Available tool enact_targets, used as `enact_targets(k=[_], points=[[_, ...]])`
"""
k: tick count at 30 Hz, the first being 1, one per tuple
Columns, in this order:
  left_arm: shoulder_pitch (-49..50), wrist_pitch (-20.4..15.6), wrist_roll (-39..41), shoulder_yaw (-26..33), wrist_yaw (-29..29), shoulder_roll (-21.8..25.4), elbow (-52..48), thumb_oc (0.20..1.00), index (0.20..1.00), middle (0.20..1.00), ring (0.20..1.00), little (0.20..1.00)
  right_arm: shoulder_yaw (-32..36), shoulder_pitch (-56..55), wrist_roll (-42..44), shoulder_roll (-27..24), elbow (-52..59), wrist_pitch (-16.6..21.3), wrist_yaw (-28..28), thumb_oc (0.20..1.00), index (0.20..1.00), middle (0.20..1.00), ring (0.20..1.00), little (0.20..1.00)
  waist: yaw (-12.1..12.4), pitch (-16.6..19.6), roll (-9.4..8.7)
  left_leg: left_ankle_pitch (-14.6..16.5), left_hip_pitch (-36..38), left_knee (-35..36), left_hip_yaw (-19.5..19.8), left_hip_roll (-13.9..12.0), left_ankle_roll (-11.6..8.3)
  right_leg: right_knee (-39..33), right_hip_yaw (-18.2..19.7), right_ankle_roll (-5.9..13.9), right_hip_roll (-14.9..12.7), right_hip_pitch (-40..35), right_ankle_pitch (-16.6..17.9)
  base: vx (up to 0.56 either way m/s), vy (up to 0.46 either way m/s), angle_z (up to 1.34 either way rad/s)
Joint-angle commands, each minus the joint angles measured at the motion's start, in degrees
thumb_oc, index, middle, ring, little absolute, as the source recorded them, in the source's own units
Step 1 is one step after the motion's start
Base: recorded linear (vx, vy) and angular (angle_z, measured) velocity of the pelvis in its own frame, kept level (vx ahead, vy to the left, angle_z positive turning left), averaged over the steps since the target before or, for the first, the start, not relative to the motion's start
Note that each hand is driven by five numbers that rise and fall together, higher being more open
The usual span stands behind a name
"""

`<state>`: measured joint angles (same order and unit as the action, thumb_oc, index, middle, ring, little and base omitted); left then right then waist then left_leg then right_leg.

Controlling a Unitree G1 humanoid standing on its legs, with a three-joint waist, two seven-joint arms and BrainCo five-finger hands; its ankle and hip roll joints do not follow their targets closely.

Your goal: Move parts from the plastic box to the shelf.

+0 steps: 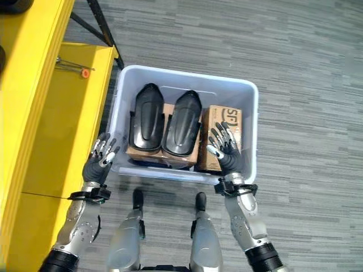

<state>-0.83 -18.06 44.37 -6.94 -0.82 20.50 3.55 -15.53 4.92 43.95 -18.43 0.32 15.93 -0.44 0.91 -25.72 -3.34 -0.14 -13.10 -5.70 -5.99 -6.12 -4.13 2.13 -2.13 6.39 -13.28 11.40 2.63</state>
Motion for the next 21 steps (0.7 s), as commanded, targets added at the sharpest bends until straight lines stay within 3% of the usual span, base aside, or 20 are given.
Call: enact_targets(k=[1, 11, 21], points=[[2.0, -3.3, -1.4, 0.7, -0.7, -0.9, -3.5, 1.000, 1.000, 1.000, 1.000, 1.000, 1.7, 0.4, 1.3, -1.3, 2.7, 2.5, -0.1, 1.000, 1.000, 1.000, 1.000, 1.000, -0.5, 4.7, -1.02, -0.2, -2.8, -5.9, 2.7, -6.9, -2.92, 1.0, 1.0, 3.93, -2.6, 1.2, 4.3, -0.01, 0.067, -0.01], [-2.9, -3.6, -3.2, -2.0, -3.0, -0.8, -4.3, 1.000, 1.000, 1.000, 1.000, 1.000, -1.3, 4.1, 0.6, -0.2, -0.3, 2.3, -1.9, 1.000, 1.000, 1.000, 1.000, 1.000, -1.5, 3.3, -2.55, -0.4, -5.1, -6.2, 1.1, -6.8, -3.05, -0.3, 1.6, 4.64, -2.6, 4.6, 6.8, -0.03, 0.018, -0.15], [-5.3, -3.9, -2.4, -5.0, -4.4, -1.1, -3.6, 1.000, 1.000, 1.000, 1.000, 1.000, -1.5, 9.0, 0.2, 2.7, -7.1, 3.8, -7.1, 1.000, 1.000, 1.000, 1.000, 1.000, -1.6, 1.1, -0.70, -1.5, -6.1, -5.0, 0.6, -6.8, -3.35, 0.1, 1.8, 4.77, -2.4, 7.4, 7.4, -0.01, -0.004, -0.04]])
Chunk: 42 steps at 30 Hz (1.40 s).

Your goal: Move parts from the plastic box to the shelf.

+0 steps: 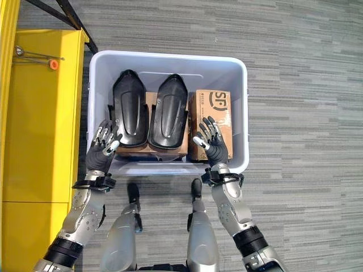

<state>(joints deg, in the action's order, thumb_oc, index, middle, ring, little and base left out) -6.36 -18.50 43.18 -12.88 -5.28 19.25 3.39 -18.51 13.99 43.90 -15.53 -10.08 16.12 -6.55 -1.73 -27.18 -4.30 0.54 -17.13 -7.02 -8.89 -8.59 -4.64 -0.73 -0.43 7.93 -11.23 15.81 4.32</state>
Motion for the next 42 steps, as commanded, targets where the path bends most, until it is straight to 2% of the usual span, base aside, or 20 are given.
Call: enact_targets(k=[1, 6, 10, 22, 30, 42], points=[[-0.5, -3.5, -1.1, 0.4, -0.2, 0.2, -3.4, 1.000, 1.000, 1.000, 1.000, 1.000, 1.2, 0.8, -0.1, 0.2, 2.0, 3.7, -1.7, 1.000, 1.000, 1.000, 1.000, 1.000, 1.1, 2.1, 0.61, -2.2, -2.7, -3.9, 3.6, -4.4, -2.89, 3.3, 0.1, 3.23, -4.5, 3.6, 5.7, 0.00, 0.000, 0.00], [-1.5, -3.6, -0.7, -0.8, -0.9, -0.3, -3.2, 1.000, 1.000, 1.000, 1.000, 1.000, 0.6, 2.4, -0.6, 0.9, 0.2, 4.0, -2.8, 1.000, 1.000, 1.000, 1.000, 1.000, 1.0, 0.9, 1.39, -1.9, -3.6, -4.7, 3.7, -4.4, -2.91, 4.1, 0.2, 3.17, -4.3, 4.8, 5.6, -0.01, -0.001, -0.02], [-2.3, -3.7, -0.4, -2.3, -1.5, -0.3, -4.2, 1.000, 1.000, 1.000, 1.000, 1.000, 1.4, 6.9, -1.6, 2.3, -5.4, 4.9, -6.3, 1.000, 1.000, 1.000, 1.000, 1.000, 1.3, -0.9, 3.04, -1.4, -6.2, -6.1, 4.2, -3.8, -2.73, 5.4, 0.6, 2.82, -4.4, 7.2, 5.3, -0.03, 0.002, -0.01], [-2.5, -3.8, 0.6, -3.9, -1.4, -0.1, -5.1, 1.000, 1.000, 1.000, 1.000, 1.000, 2.8, 12.0, -3.4, 2.4, -11.3, 5.4, -10.0, 1.000, 1.000, 1.000, 1.000, 1.000, 2.2, -1.9, 3.97, -1.1, -8.4, -6.7, 4.6, -3.5, -2.53, 6.1, 0.4, 2.72, -4.4, 9.2, 5.0, 0.00, 0.000, 0.00], [-3.0, -4.1, 0.9, -4.7, -1.8, 0.2, -5.4, 1.000, 1.000, 1.000, 1.000, 1.000, 3.9, 17.2, -6.8, 0.6, -16.0, 5.2, -13.3, 1.000, 1.000, 1.000, 1.000, 1.000, 3.0, -2.6, 4.77, -1.0, -9.4, -6.4, 4.9, -3.4, -2.36, 7.4, 0.4, 2.62, -4.0, 10.9, 4.2, 0.01, 0.000, 0.00], [-3.5, -4.3, 1.0, -5.1, -2.2, 0.4, -6.7, 1.000, 1.000, 1.000, 1.000, 1.000, 2.9, 21.4, -12.0, -0.6, -16.6, 4.2, -15.2, 1.000, 1.000, 1.000, 1.000, 1.000, 3.4, -2.6, 4.52, -0.6, -11.0, -6.9, 5.6, -3.2, -2.07, 8.1, 0.2, 2.34, -3.7, 12.0, 3.6, 0.00, 0.000, 0.00]])
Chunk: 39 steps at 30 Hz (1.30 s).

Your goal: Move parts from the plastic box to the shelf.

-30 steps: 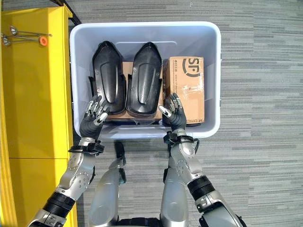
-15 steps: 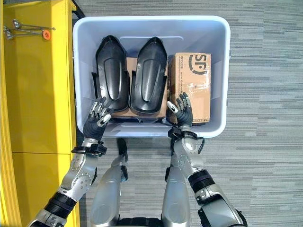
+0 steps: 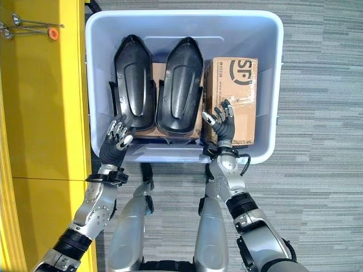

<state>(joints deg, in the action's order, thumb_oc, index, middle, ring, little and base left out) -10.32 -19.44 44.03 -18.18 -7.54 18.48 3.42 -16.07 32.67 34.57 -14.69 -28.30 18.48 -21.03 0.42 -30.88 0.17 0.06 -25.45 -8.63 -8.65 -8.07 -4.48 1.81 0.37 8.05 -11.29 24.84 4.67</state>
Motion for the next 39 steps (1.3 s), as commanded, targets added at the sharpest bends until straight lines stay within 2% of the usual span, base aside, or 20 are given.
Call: enact_targets(k=[1, 15, 39], points=[[0.5, -3.4, 0.2, 0.3, -0.1, 1.1, -6.8, 1.000, 1.000, 1.000, 1.000, 1.000, 0.3, 3.7, -3.5, -1.8, 1.1, 1.6, -1.0, 1.000, 1.000, 1.000, 1.000, 1.000, 1.4, 1.1, 0.01, -0.1, -2.8, -5.2, 5.5, -3.7, -2.20, 5.6, -0.7, 2.20, -3.7, 3.2, 3.2, 0.00, 0.000, 0.00], [0.3, -3.6, -0.2, 0.4, -0.6, 1.2, -7.2, 1.000, 1.000, 1.000, 1.000, 1.000, -0.8, 6.0, -5.5, -2.6, 1.4, 0.9, -1.3, 1.000, 1.000, 1.000, 1.000, 1.000, 2.0, 1.1, -0.39, 0.1, -3.9, -5.2, 6.3, -3.1, -1.92, 5.7, -1.2, 2.01, -3.8, 3.5, 3.0, 0.00, 0.000, 0.02], [0.1, -4.0, 0.3, -0.4, -1.3, 1.6, -7.5, 1.000, 1.000, 1.000, 1.000, 1.000, -1.8, 9.9, -4.8, -0.7, -8.7, -0.3, -2.3, 1.000, 1.000, 1.000, 1.000, 1.000, 2.8, 1.1, -0.31, 0.2, -5.4, -5.7, 6.6, -2.5, -1.64, 5.5, -1.2, 1.67, -3.7, 4.2, 3.2, 0.00, 0.000, 0.00]])
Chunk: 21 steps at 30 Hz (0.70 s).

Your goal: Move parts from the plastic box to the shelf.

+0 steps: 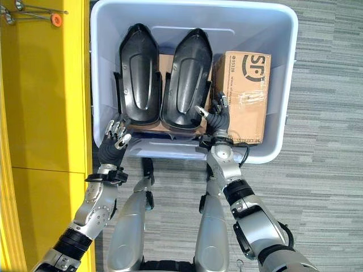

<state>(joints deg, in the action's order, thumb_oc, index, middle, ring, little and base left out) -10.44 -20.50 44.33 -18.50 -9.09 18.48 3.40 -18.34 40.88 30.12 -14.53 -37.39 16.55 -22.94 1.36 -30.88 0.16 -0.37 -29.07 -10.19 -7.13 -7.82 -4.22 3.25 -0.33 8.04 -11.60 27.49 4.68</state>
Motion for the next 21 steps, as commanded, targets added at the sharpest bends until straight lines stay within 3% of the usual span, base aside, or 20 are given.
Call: enact_targets(k=[1, 13, 21], points=[[0.2, -2.9, 0.0, -0.2, 0.3, 1.6, -7.5, 1.000, 1.000, 1.000, 1.000, 1.000, 0.3, 2.0, -0.3, -0.9, 0.1, 1.6, -0.4, 1.000, 1.000, 1.000, 1.000, 1.000, 1.9, 1.1, -0.29, 0.6, -1.8, -4.1, 5.1, -2.7, -1.88, 4.0, -0.5, 1.67, -3.4, 1.6, 3.2, 0.00, 0.000, 0.00], [0.3, -3.1, 0.4, -0.7, 0.0, 2.1, -7.9, 1.000, 1.000, 1.000, 1.000, 1.000, 1.7, 5.3, 0.4, -0.9, -6.3, 1.5, -2.5, 1.000, 1.000, 1.000, 1.000, 1.000, 2.4, 1.1, 0.34, 0.5, -2.7, -4.1, 5.1, -2.4, -1.84, 4.0, -0.6, 1.63, -3.5, 2.3, 3.3, 0.00, 0.000, 0.00], [-0.8, -3.3, 1.2, -2.6, -0.2, 2.7, -8.2, 1.000, 1.000, 1.000, 1.000, 1.000, 2.1, 15.0, 1.5, -2.5, -19.9, 0.1, -4.1, 1.000, 1.000, 1.000, 1.000, 1.000, 3.7, 1.1, 1.40, 0.4, -4.4, -4.2, 5.5, -2.2, -1.84, 4.2, -1.0, 1.75, -3.5, 3.6, 3.3, 0.00, 0.000, 0.03]])
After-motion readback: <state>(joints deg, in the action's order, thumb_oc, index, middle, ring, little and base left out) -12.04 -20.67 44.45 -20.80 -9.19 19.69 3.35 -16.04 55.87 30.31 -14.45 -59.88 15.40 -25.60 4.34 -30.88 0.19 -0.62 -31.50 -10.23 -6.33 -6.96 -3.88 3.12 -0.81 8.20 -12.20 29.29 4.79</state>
